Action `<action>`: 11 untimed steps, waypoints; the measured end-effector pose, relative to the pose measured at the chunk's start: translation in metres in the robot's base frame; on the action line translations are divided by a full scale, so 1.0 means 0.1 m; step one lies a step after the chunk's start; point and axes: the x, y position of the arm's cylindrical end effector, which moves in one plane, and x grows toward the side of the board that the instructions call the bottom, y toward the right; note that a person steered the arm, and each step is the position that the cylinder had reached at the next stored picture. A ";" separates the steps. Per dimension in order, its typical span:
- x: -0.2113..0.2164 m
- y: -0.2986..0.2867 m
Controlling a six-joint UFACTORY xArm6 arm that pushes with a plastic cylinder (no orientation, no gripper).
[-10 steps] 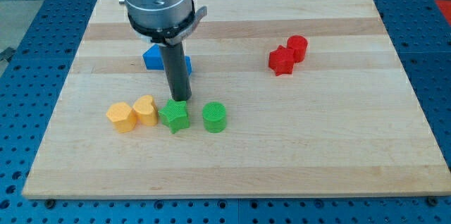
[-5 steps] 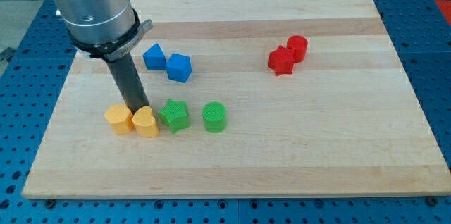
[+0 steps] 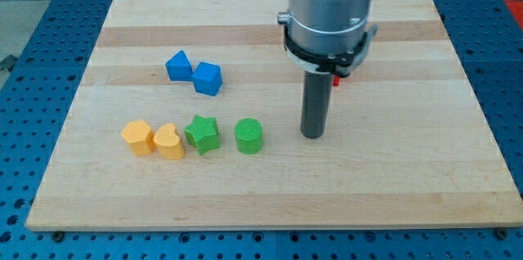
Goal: Place the yellow and green blocks in a horizontal line
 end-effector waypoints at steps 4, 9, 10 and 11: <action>0.26 -0.37; 0.17 -0.65; 0.17 -0.82; 0.17 -0.94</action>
